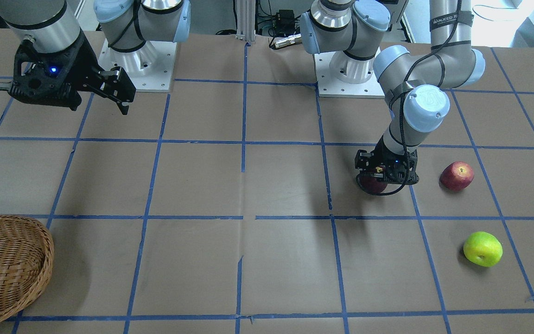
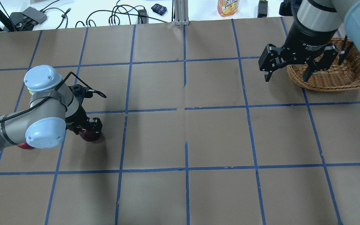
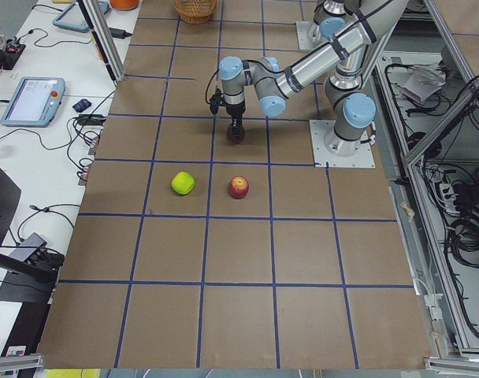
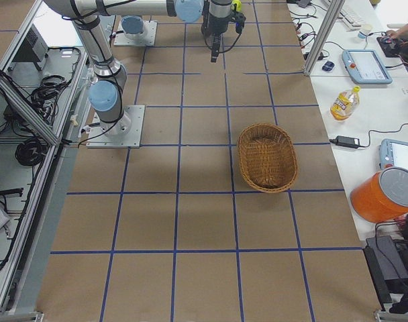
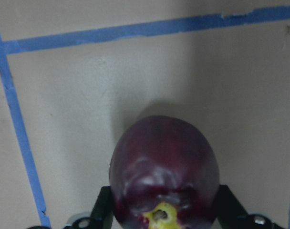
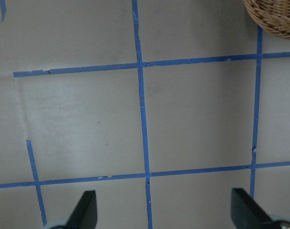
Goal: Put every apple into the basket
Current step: 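Carry the purple apple toward the table center and release it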
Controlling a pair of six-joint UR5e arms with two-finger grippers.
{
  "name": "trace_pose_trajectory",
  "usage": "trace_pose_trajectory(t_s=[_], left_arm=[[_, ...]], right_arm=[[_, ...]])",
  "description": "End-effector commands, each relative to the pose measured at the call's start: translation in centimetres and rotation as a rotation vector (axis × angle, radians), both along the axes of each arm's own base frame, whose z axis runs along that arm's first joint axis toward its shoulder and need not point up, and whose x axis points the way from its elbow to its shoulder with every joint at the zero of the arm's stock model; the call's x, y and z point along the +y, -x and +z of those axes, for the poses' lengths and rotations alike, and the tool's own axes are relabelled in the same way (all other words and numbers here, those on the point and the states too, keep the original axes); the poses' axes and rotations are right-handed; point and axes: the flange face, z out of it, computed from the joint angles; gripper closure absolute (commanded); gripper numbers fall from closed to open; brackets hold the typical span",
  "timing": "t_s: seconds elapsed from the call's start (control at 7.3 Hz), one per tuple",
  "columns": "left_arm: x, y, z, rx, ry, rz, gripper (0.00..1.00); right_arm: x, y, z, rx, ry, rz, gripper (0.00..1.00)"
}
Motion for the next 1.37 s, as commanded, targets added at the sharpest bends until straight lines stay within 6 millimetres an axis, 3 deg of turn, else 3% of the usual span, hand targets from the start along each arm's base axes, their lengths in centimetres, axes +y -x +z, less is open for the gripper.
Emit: trace_pose_trajectory(t_s=[0.0, 0.14, 0.27, 0.41, 0.55, 0.82, 0.96, 1.1, 1.23], left_arm=[[-3.3, 2.6, 3.5, 0.076, 0.06, 0.209, 0.76], [-3.7, 7.0, 4.0, 0.12, 0.058, 0.275, 0.72], [-3.8, 13.0, 4.6, 0.137, 0.071, 0.383, 0.72], [-3.9, 20.2, 5.9, 0.174, 0.081, 0.461, 0.73], [-4.7, 25.8, 4.9, 0.181, 0.072, 0.468, 0.73], [-6.0, 30.3, 0.8, 0.202, 0.102, 0.508, 0.73], [-6.2, 31.2, -0.5, 0.207, 0.105, 0.542, 0.69], [-6.2, 31.3, -0.8, 0.192, 0.099, 0.536, 0.39], [-6.3, 31.3, -0.6, 0.191, 0.099, 0.534, 0.0]], right_arm=[[0.0, 0.0, 0.0, 0.007, -0.001, 0.003, 0.0], [0.1, 0.0, 0.1, 0.007, 0.0, 0.003, 0.0], [0.1, 0.0, -0.1, 0.007, -0.004, 0.003, 0.0], [0.0, 0.1, -0.1, 0.007, -0.003, 0.002, 0.0], [0.1, 0.1, 0.0, 0.007, -0.003, 0.002, 0.0], [0.0, 0.1, -0.1, 0.009, -0.003, 0.003, 0.0], [0.1, 0.0, -0.2, 0.01, -0.004, 0.004, 0.0], [0.1, 0.0, -0.2, 0.01, -0.004, 0.002, 0.0], [-0.1, 0.0, -0.3, 0.01, -0.006, 0.004, 0.0]])
